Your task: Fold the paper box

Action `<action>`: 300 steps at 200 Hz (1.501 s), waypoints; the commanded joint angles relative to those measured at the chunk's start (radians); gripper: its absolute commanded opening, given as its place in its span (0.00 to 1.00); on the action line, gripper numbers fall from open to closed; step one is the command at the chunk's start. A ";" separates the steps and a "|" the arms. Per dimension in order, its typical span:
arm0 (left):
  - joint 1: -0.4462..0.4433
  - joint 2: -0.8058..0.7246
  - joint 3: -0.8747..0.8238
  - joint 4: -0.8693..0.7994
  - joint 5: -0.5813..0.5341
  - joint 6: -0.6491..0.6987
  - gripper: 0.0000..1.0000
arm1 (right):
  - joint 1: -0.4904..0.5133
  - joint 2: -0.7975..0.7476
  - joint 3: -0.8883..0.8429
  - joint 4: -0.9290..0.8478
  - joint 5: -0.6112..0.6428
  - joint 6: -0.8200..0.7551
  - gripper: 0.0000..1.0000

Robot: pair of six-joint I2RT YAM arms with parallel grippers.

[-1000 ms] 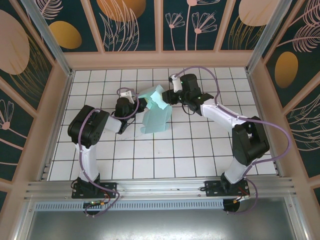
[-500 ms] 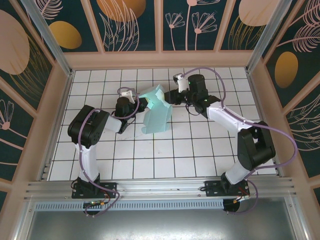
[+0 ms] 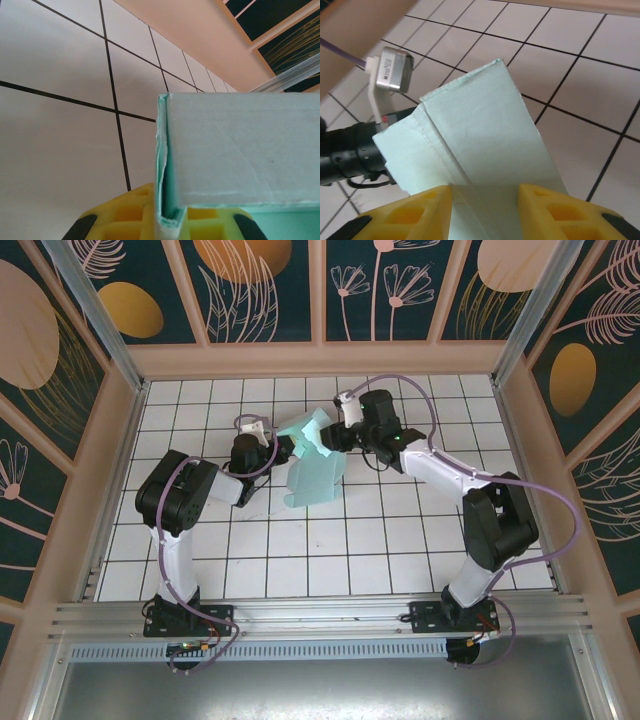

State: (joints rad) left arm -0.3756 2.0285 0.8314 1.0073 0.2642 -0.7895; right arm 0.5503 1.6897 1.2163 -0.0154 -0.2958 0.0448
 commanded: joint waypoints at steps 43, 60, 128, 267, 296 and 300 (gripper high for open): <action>-0.008 -0.012 0.032 0.049 0.042 0.010 0.00 | 0.084 0.073 0.051 -0.038 0.281 -0.120 0.39; -0.008 -0.011 0.032 0.050 0.043 0.012 0.00 | 0.096 0.084 0.064 -0.041 0.338 -0.134 0.36; -0.008 -0.007 0.040 0.051 0.053 0.010 0.00 | 0.162 0.150 0.121 -0.059 0.568 -0.210 0.30; -0.008 -0.014 0.032 0.051 0.056 0.012 0.00 | 0.275 0.348 0.240 -0.045 1.056 -0.348 0.04; -0.008 -0.014 0.031 0.051 0.057 0.012 0.00 | 0.291 0.366 0.241 -0.010 1.102 -0.378 0.00; -0.008 -0.014 0.032 0.051 0.056 0.011 0.00 | 0.293 0.370 0.242 -0.007 1.105 -0.380 0.00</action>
State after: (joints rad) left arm -0.3653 2.0300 0.8318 0.9157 0.2260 -0.7864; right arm 0.8230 2.0029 1.4380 -0.0463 0.7681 -0.2962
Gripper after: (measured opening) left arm 0.069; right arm 0.052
